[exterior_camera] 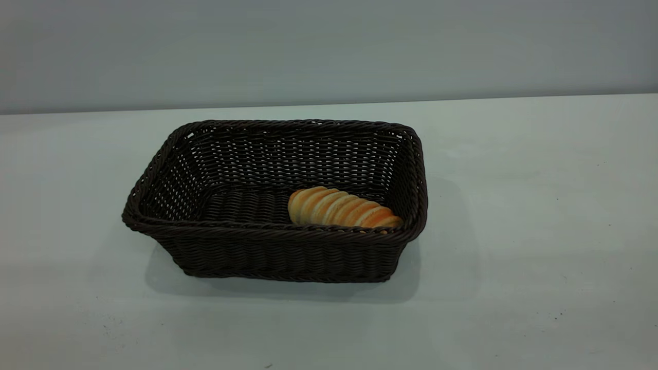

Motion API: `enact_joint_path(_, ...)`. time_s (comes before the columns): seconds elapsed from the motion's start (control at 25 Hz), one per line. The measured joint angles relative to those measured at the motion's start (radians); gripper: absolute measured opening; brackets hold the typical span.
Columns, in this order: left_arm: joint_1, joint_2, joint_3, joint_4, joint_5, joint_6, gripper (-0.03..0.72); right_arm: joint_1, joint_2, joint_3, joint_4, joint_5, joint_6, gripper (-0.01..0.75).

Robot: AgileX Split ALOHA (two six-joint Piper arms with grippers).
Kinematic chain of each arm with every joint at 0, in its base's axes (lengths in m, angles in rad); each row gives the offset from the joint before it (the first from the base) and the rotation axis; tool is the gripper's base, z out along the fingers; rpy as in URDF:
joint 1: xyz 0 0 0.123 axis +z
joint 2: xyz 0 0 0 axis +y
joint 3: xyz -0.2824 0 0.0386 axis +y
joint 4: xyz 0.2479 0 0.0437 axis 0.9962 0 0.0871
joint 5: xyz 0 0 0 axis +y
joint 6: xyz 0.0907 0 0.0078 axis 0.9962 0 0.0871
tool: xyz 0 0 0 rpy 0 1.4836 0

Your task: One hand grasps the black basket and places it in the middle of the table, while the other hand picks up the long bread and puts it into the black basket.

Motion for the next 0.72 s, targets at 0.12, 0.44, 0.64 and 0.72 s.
enact_joint_path(0.12,0.015,-0.08,0.0,0.0,0.008,0.0,0.395,-0.013,-0.001,0.0,0.001,0.0,0.0,0.472)
enact_joint_path(0.44,0.015,-0.15,0.0,0.0,0.016,-0.001,0.395,-0.016,-0.001,0.0,0.003,0.0,0.0,0.472)
enact_joint_path(0.64,0.015,-0.151,0.0,0.0,0.016,-0.002,0.395,-0.016,-0.001,0.0,0.005,0.0,0.001,0.472)
enact_joint_path(0.72,0.015,-0.151,0.0,0.0,0.016,-0.002,0.395,-0.016,-0.001,0.0,0.005,0.0,0.0,0.472)
